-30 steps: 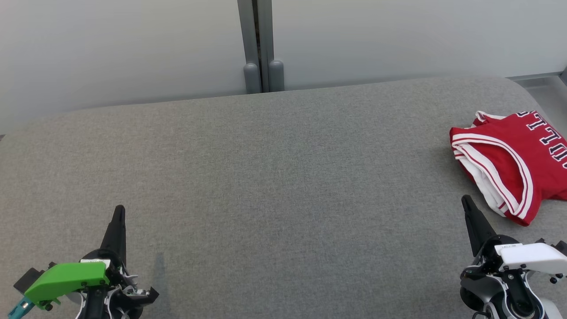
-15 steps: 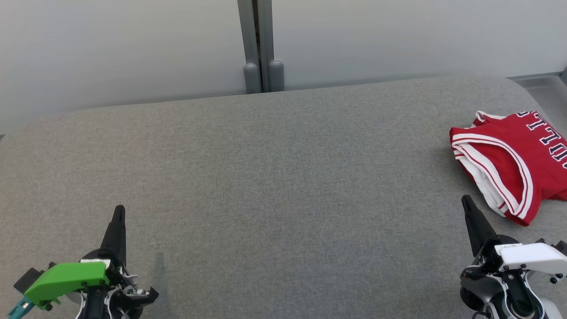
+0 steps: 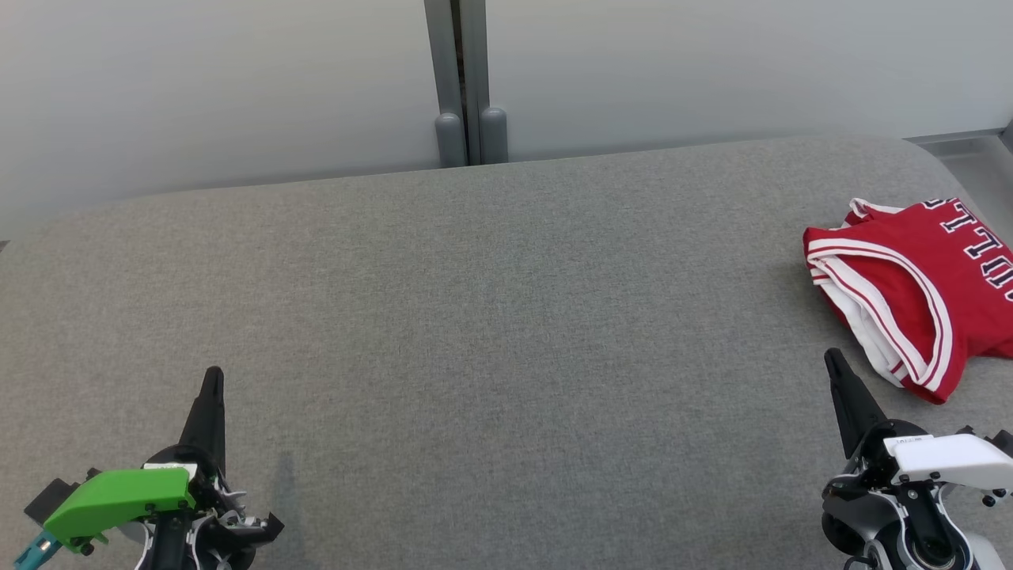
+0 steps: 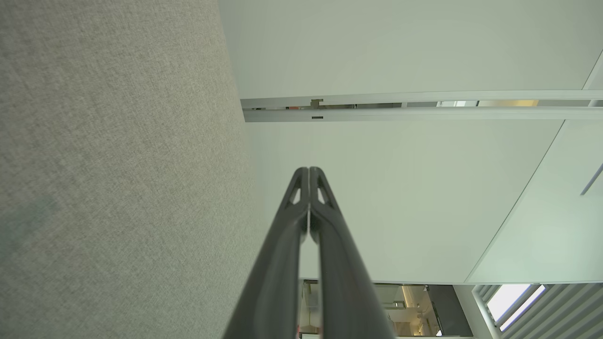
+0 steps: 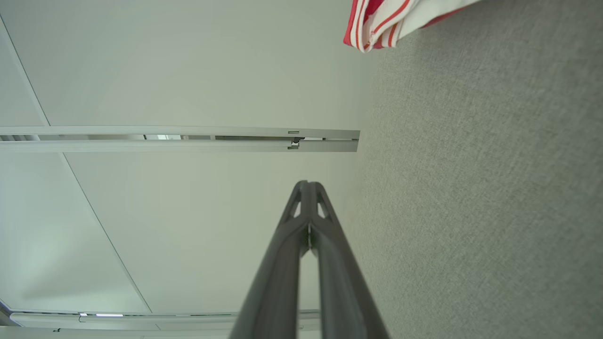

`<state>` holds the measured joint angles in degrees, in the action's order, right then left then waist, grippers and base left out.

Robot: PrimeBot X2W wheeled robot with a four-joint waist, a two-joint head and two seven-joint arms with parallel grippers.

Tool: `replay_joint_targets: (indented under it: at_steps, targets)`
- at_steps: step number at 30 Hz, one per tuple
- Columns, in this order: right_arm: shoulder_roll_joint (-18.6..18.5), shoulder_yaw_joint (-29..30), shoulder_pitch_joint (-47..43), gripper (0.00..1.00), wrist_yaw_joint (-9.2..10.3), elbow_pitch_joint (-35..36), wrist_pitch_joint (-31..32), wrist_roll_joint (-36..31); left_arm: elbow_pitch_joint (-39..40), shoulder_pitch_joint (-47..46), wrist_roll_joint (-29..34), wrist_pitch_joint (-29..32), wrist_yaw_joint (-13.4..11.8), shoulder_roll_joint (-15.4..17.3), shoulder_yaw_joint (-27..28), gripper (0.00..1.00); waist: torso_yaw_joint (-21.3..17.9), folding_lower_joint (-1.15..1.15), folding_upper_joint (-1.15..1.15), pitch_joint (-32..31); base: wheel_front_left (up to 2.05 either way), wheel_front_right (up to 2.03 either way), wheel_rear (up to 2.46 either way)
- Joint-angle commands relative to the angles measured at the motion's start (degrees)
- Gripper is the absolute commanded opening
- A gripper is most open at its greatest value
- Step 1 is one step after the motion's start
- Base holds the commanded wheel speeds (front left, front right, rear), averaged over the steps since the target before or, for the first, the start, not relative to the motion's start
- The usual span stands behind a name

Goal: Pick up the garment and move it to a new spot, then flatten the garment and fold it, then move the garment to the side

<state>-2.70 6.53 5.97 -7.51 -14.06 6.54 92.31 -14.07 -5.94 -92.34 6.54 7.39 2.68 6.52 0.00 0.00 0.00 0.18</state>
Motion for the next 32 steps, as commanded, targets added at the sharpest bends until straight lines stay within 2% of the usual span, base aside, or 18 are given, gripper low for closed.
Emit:
replay_joint_targets:
  at_steps: [1, 32]
  targets:
    - [-0.34, 0.10, 0.43, 0.00, 0.04, 0.24, 0.19, 0.20, 0.09, -0.63, -0.18, 0.17, 0.27, 0.37, 0.12, 0.00, 0.00, 0.00, 0.00, 0.00, 0.00, 0.00, 0.00]
    - [-0.34, 0.09, 0.43, 0.00, 0.03, 0.24, 0.19, 0.20, 0.10, -0.63, -0.18, 0.16, 0.27, 0.38, 0.12, 0.00, 0.00, 0.00, 0.00, 0.00, 0.00, 0.00, 0.00]
